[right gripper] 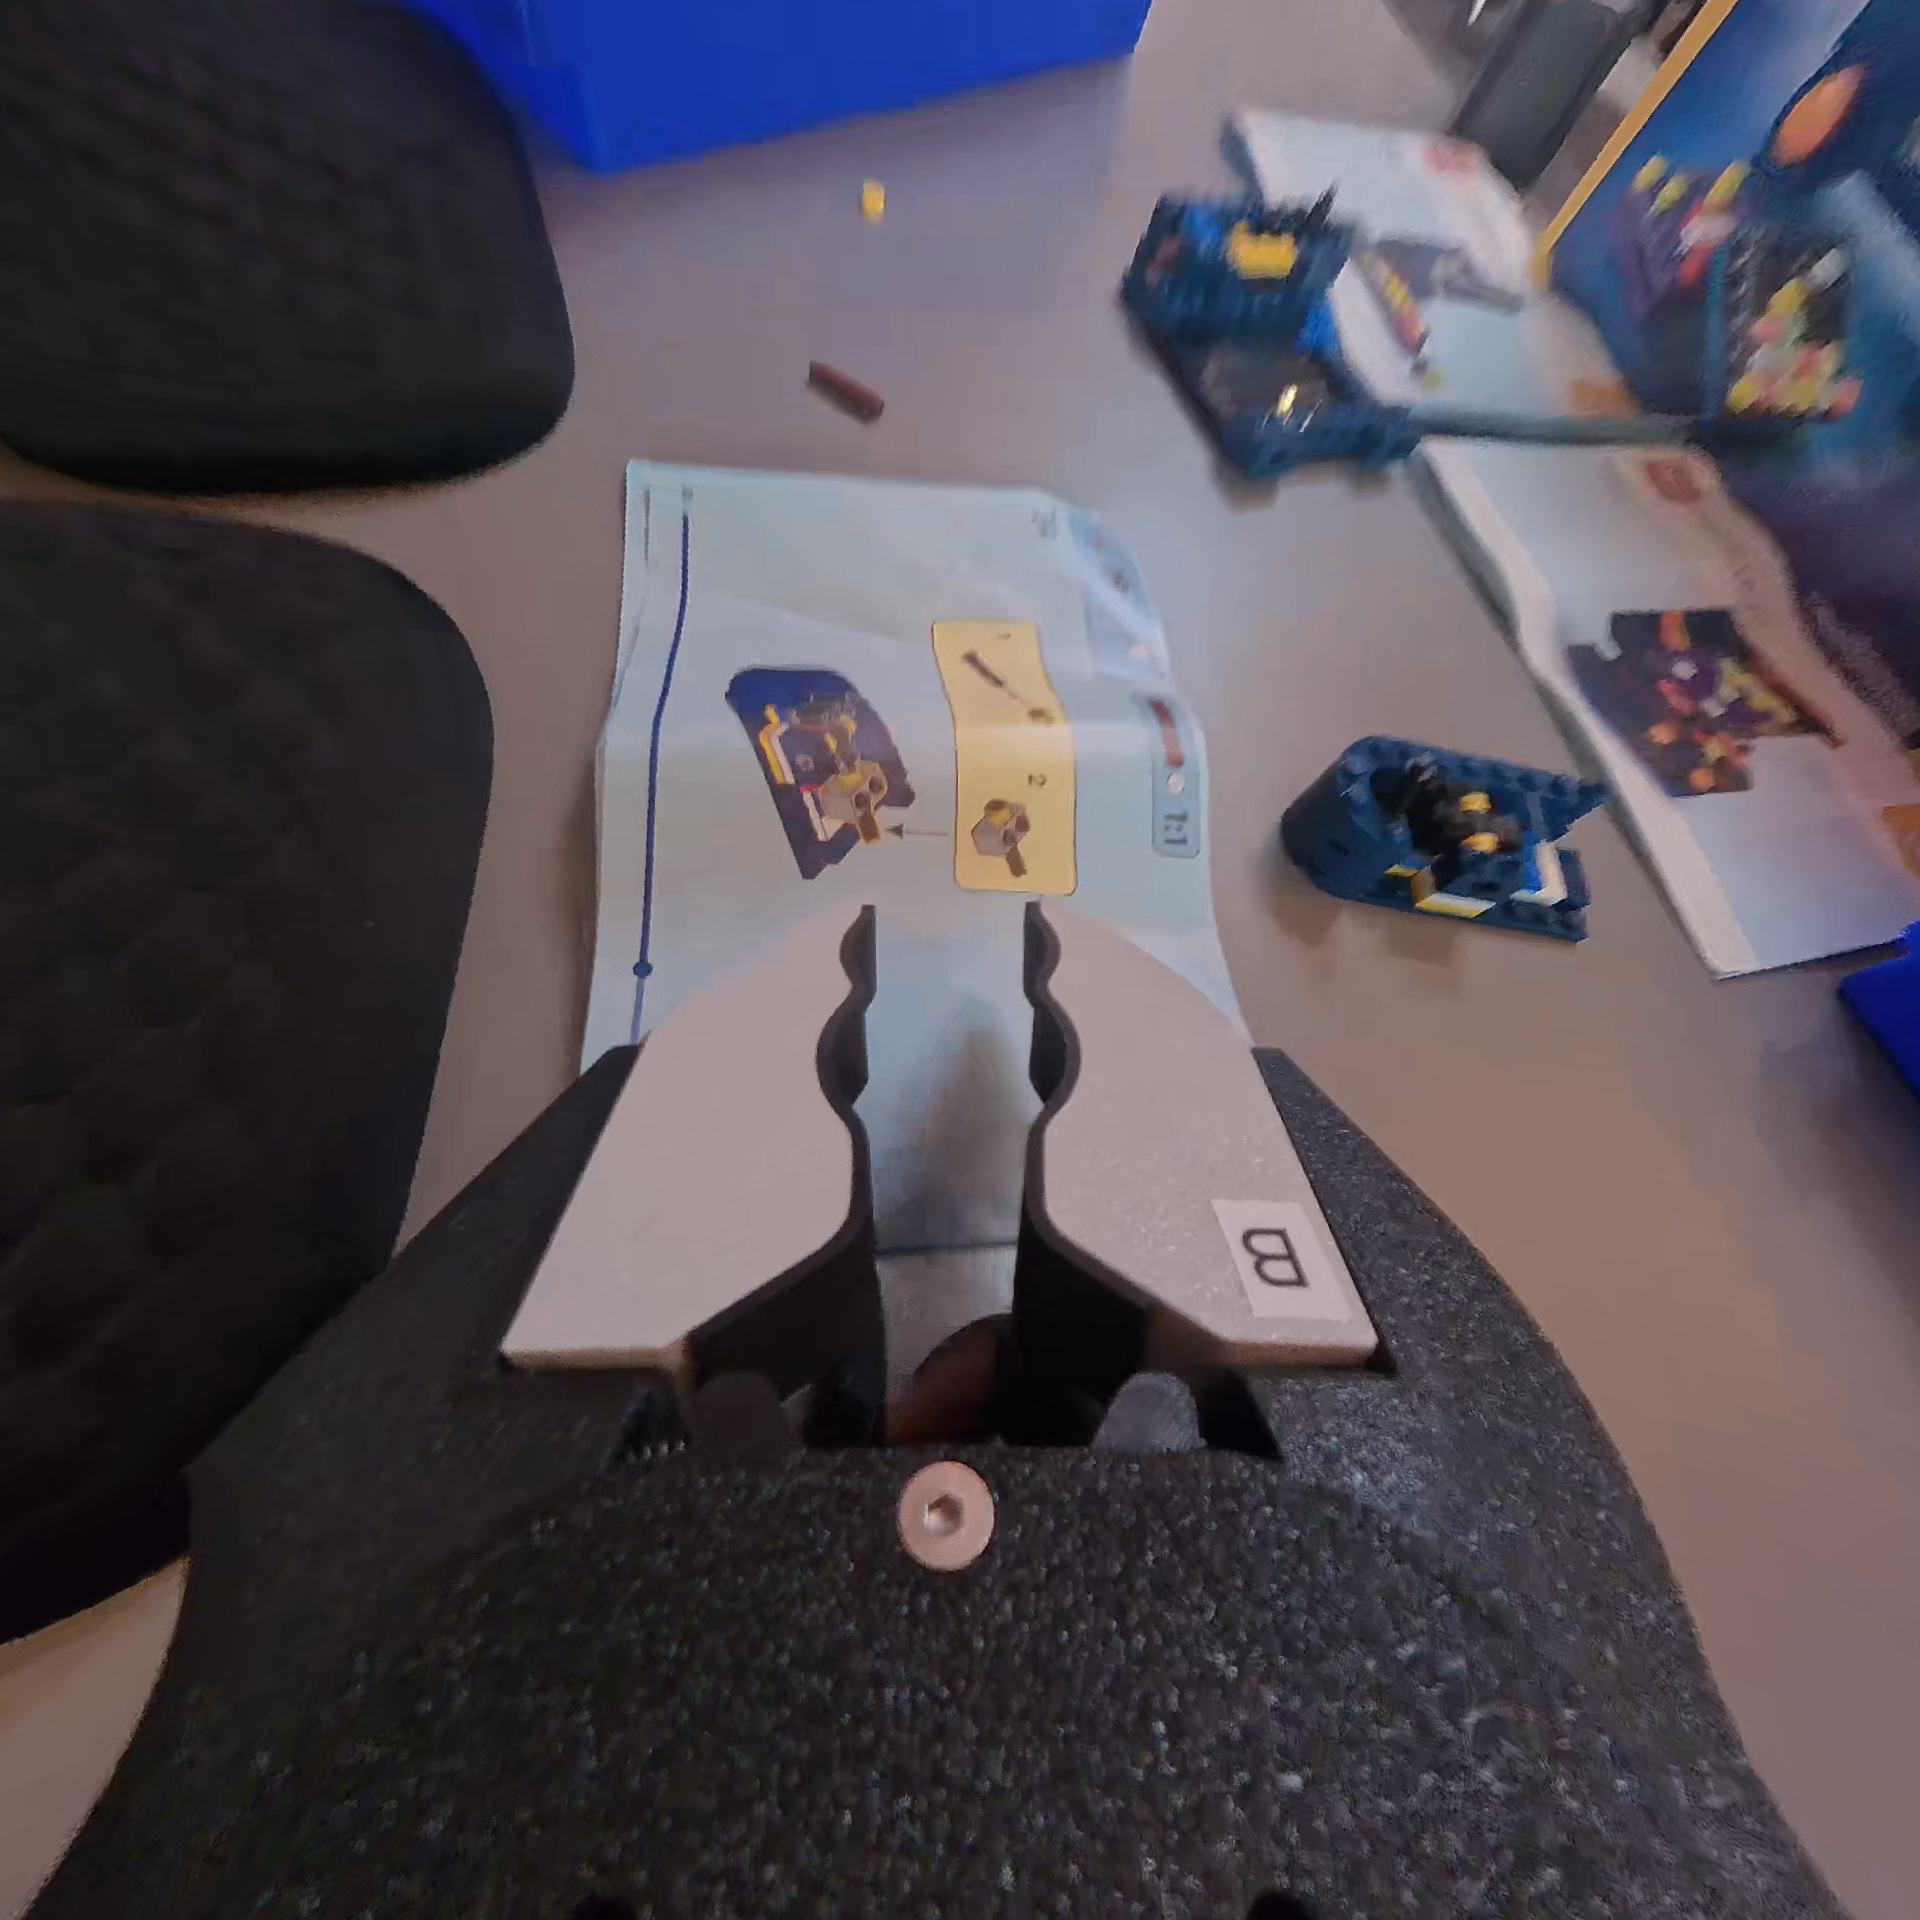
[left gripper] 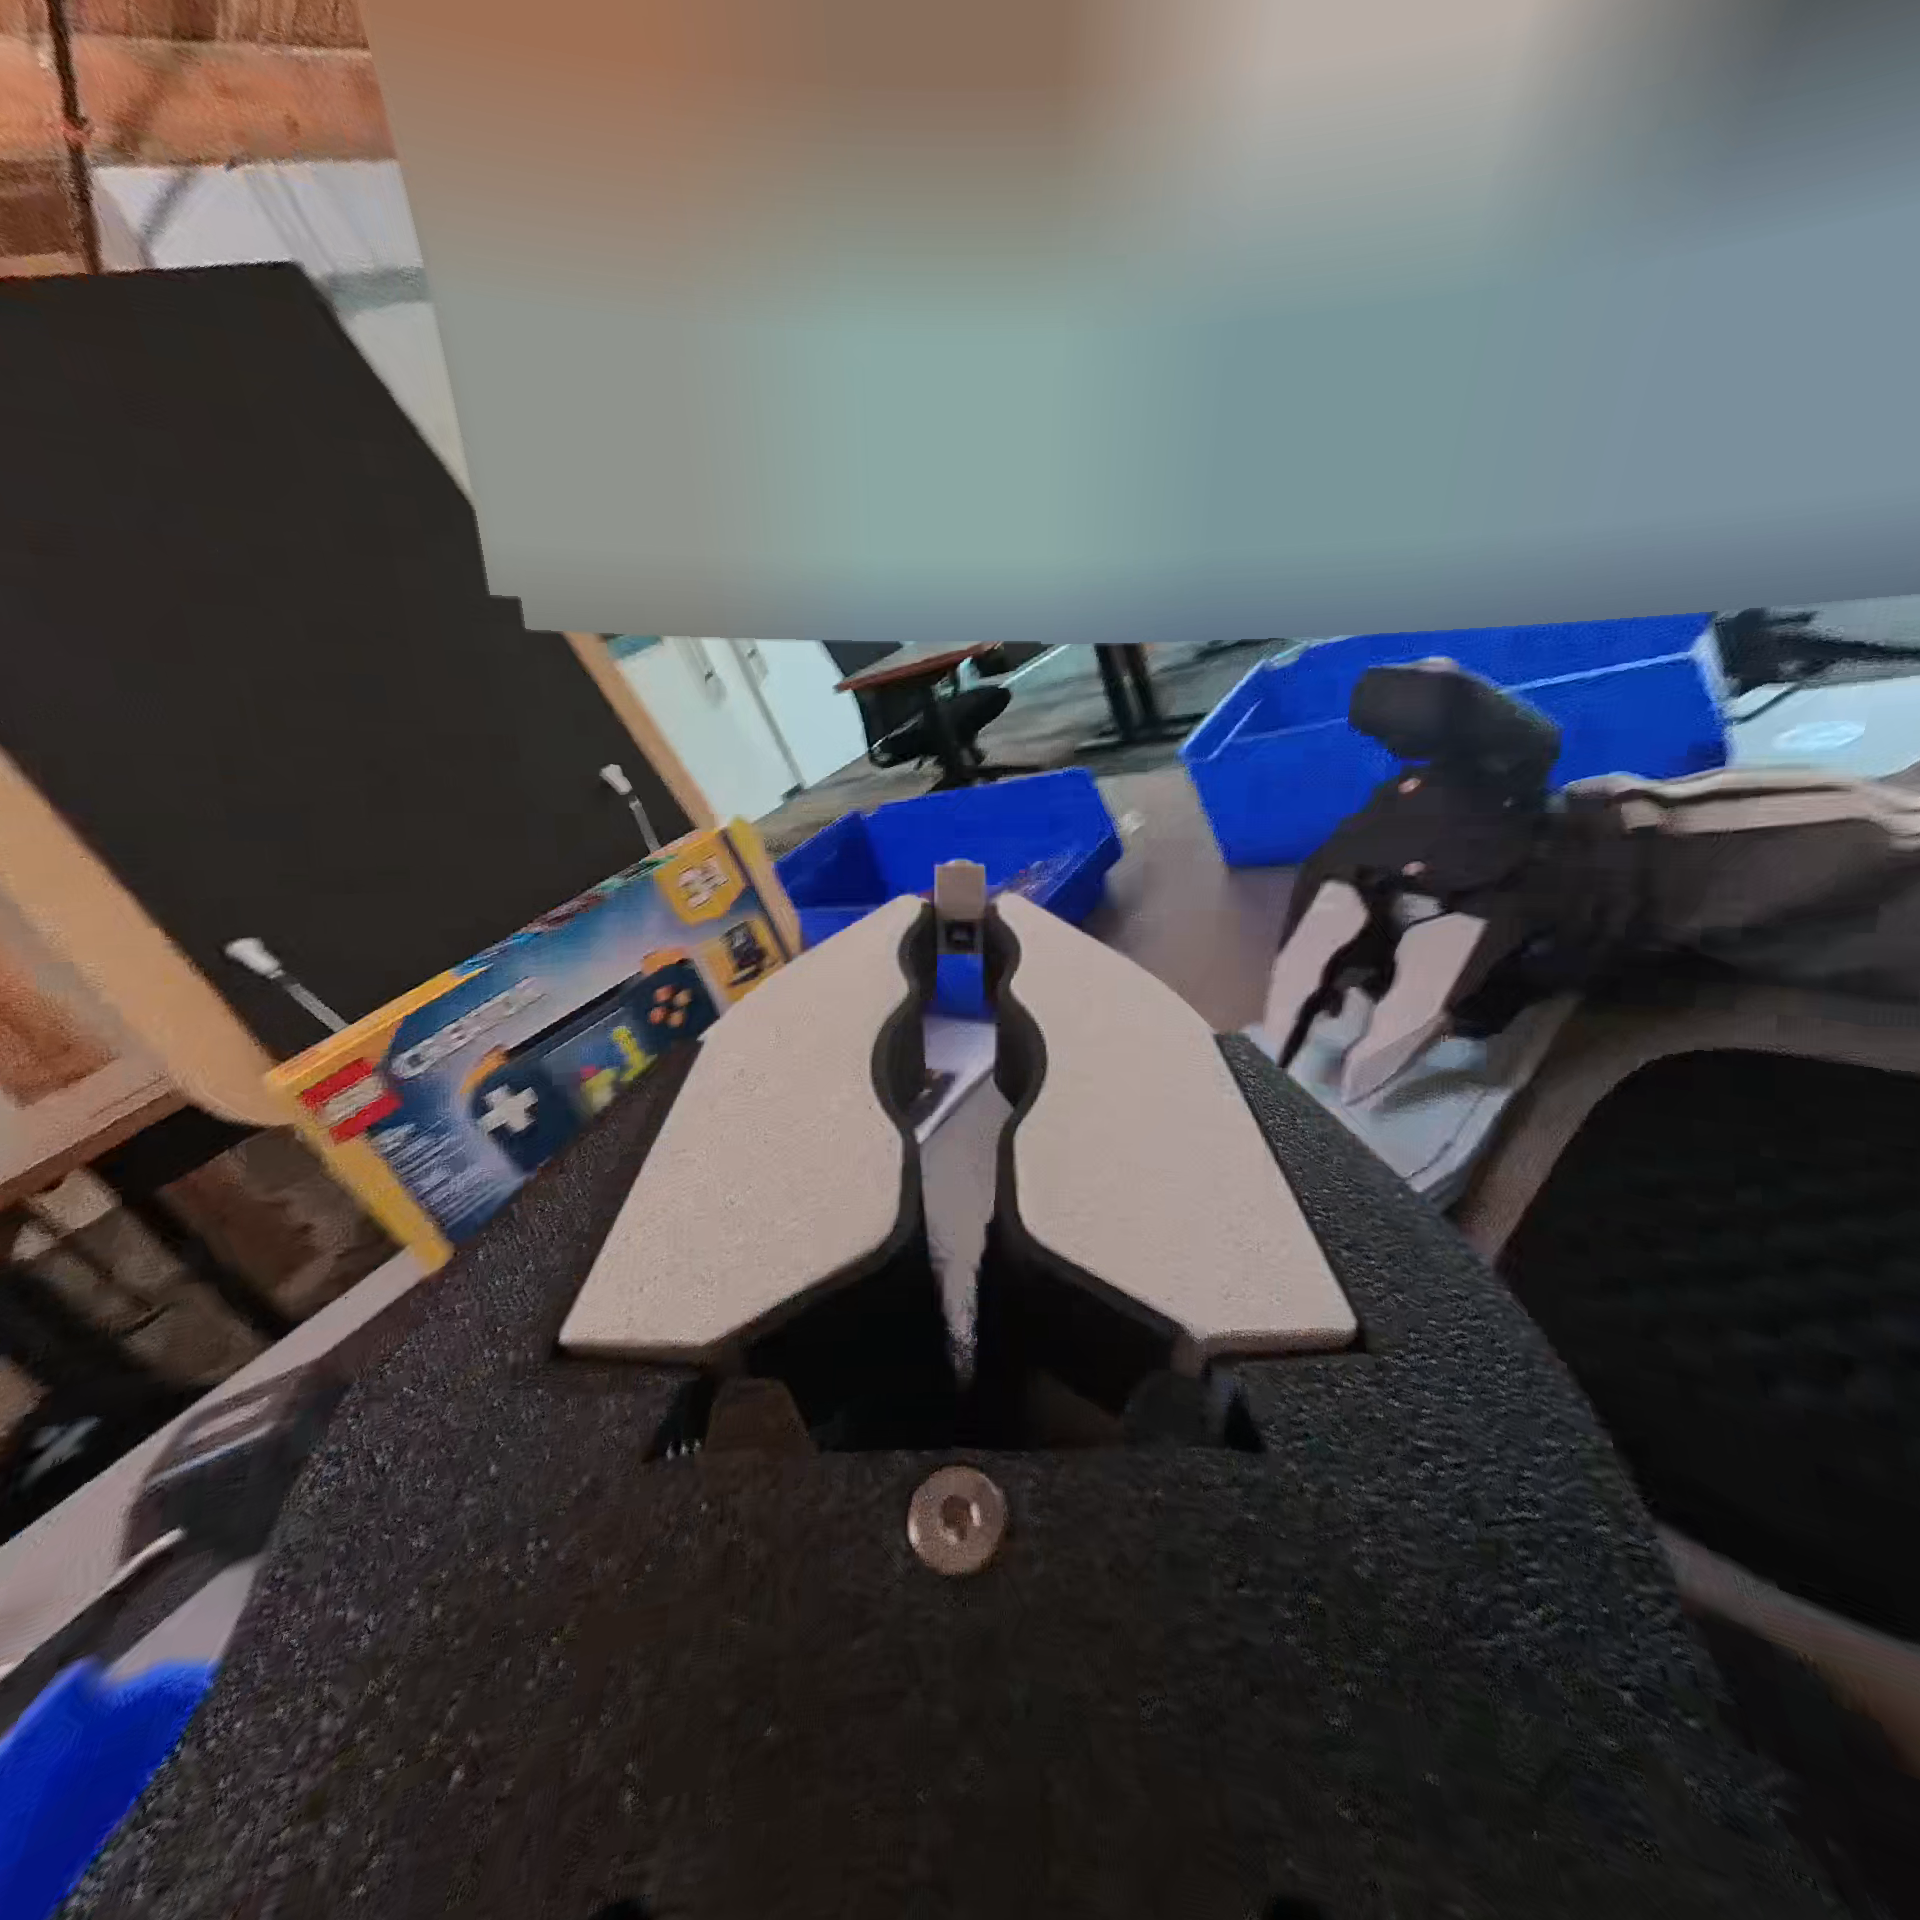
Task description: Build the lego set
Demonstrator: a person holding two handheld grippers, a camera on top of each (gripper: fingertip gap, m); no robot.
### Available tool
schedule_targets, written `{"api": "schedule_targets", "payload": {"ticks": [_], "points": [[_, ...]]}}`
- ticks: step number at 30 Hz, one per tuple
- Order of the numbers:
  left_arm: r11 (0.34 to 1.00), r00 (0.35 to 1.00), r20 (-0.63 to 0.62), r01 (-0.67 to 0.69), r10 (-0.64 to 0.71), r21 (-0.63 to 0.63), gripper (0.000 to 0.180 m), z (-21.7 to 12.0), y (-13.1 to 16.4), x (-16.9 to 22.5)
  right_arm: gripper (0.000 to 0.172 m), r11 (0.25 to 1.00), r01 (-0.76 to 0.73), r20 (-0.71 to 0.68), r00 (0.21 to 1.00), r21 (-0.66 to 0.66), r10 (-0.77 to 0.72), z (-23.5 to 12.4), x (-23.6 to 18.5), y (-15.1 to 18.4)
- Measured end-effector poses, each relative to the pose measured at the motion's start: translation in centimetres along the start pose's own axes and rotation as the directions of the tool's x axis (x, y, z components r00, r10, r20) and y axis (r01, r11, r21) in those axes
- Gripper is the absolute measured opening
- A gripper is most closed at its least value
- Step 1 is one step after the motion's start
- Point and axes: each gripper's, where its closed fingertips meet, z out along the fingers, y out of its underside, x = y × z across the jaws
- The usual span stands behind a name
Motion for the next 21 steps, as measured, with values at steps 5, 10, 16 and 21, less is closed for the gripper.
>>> {"api": "schedule_targets", "payload": {"ticks": [5, 10, 16, 21], "points": [[0.984, 0.986, -0.116, 0.13, -0.116, 0.123, 0.008, 3.9, 1.3, 5.1, 0.028, 0.964, 0.005, -0.095, 0.995, 0.266, 0.021, -3.2, 1.4, -4.1], [0.969, 0.977, -0.001, -0.211, 0.213, 0.13, 0.007, 6.4, 3.2, 6.2, 0.028, 0.818, -0.092, -0.058, 0.987, 0.567, 0.151, -7.4, 2.3, -8.0], [0.933, 0.935, -0.07, -0.338, 0.348, 0.123, 0.007, 8.6, 4.8, 9.8, 0.016, 0.65, -0.272, 0.134, 0.958, 0.71, 0.254, -9.7, 2.3, -9.6], [0.805, 0.801, -0.09, -0.582, 0.592, 0.117, 0.007, 9.7, 7.3, 12.9, 0.02, 0.725, -0.437, 0.422, 0.879, 0.532, 0.22, -6.3, -1.6, -9.4]]}}
